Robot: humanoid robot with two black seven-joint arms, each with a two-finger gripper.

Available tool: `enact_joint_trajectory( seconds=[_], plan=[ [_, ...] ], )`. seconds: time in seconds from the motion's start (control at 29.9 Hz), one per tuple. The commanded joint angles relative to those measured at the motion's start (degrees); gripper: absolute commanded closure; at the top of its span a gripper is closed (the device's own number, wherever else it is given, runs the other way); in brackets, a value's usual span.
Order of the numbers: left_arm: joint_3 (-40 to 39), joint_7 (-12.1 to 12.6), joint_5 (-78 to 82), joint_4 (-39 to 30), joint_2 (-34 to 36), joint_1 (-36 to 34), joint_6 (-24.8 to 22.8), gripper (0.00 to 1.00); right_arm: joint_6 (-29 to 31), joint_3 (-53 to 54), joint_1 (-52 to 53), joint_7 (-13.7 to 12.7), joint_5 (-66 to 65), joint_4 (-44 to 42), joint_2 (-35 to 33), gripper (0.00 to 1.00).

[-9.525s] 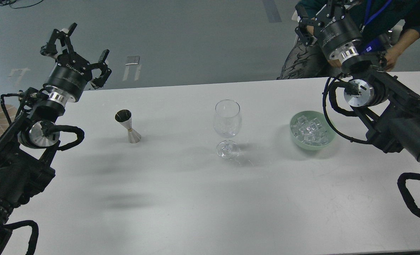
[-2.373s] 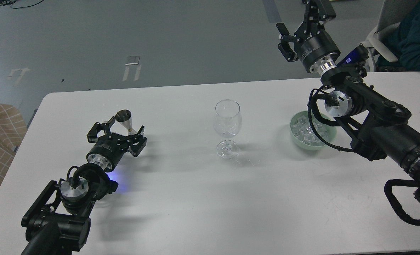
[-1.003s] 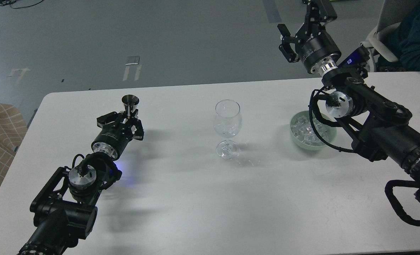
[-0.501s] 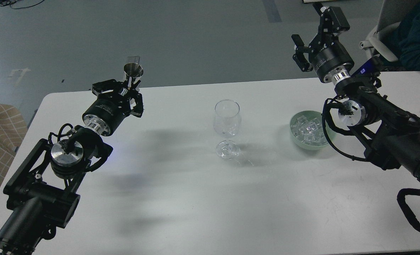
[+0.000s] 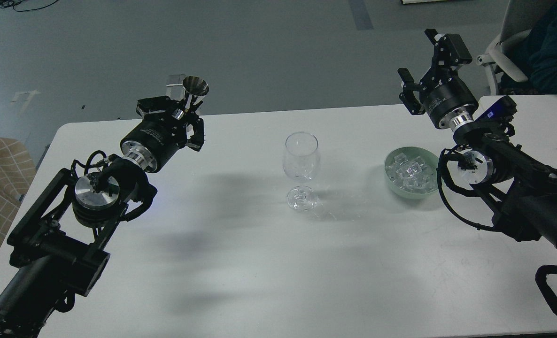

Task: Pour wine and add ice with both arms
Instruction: 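Carry the jigger with the left gripper over the wine glass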

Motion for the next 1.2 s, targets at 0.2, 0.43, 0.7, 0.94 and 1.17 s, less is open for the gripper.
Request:
enact_joint_trajectory(
  seconds=[0.2, 0.43, 0.7, 0.94, 1.17],
  plan=[
    [2.68, 0.79, 0.16, -6.14, 0.66, -0.78, 3.19, 1.0, -0.01, -0.01, -0.23, 0.0, 0.0, 0.09, 0.08, 0.0],
    [4.69, 0.79, 4.02, -10.19, 0.48, -0.96, 4.5, 1.0, -0.01, -0.01, -0.4, 0.0, 0.0, 0.09, 0.17, 0.0],
    [9.09, 1.14, 6.92, -10.63, -1.18, -4.3, 4.59, 1.0, -0.01, -0.01, -0.4, 0.0, 0.0, 0.09, 0.26, 0.0],
    [11.29, 1.15, 8.33, -10.19, -3.29, -5.62, 4.68, 1.0, -0.01, -0.01, -0.67, 0.0, 0.0, 0.18, 0.35, 0.0],
    [13.13, 1.23, 12.02, -9.58, -5.75, -6.06, 5.73, 1.0, -0.01, -0.01, -0.93, 0.0, 0.0, 0.18, 0.43, 0.0]
  ],
)
